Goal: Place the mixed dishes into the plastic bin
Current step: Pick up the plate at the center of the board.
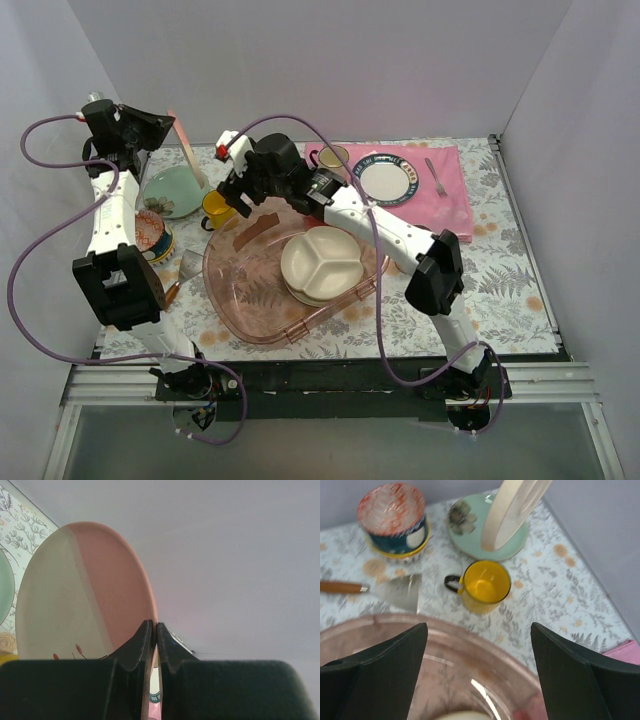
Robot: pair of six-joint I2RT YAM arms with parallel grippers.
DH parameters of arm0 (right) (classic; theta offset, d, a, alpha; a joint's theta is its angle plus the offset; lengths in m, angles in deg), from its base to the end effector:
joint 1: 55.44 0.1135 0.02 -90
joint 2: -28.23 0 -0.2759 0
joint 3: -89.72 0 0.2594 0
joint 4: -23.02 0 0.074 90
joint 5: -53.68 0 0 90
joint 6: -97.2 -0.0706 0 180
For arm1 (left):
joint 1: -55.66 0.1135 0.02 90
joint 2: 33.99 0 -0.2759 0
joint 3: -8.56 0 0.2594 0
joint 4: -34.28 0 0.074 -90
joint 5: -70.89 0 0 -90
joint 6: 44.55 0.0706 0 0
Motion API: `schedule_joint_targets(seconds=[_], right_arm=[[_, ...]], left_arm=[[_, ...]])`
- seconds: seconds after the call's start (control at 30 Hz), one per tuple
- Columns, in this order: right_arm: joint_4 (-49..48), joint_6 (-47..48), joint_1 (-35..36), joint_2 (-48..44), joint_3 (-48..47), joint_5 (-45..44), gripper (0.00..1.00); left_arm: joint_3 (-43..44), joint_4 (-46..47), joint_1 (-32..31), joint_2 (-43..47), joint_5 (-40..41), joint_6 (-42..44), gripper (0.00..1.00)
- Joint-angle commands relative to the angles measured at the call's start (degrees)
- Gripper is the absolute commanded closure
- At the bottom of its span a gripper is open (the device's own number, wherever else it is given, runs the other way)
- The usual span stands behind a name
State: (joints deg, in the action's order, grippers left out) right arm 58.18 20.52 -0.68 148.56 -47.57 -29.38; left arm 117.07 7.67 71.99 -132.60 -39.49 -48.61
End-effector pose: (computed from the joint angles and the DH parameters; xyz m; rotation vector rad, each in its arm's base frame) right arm 0.3071 0.4495 0.3823 -1.1507 1.5520 0.6038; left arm 0.4398 0.1032 0.3906 -1.5102 1.3800 -1.2303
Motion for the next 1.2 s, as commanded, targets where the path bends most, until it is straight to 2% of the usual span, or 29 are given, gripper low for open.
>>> schedule_joint_targets(seconds=[0.0, 0.13, 0.57, 1.17], right_arm=[[-16.05, -4.53, 1.13, 2.97, -4.93, -13.34, 0.08], [-22.99, -4.88, 2.98, 7.18, -6.16, -17.13, 0.04], [-34.42, -5.41, 4.74, 15.28, -8.97, -18.54, 0.03], [-51.74, 0.39, 5.62, 23.63, -9.32, -28.20, 0.12]], left_arm=[[0.06, 8.14, -0.08, 7.29, -1.59, -2.97, 1.00], [-1.00, 8.66, -0.08, 7.90, -1.59, -4.02, 1.00], [-5.48, 10.86, -0.17, 9.75, -2.73, -7.01, 1.00], [-8.82, 11.83, -0.25, 13.09, -3.70, -10.35, 1.00]])
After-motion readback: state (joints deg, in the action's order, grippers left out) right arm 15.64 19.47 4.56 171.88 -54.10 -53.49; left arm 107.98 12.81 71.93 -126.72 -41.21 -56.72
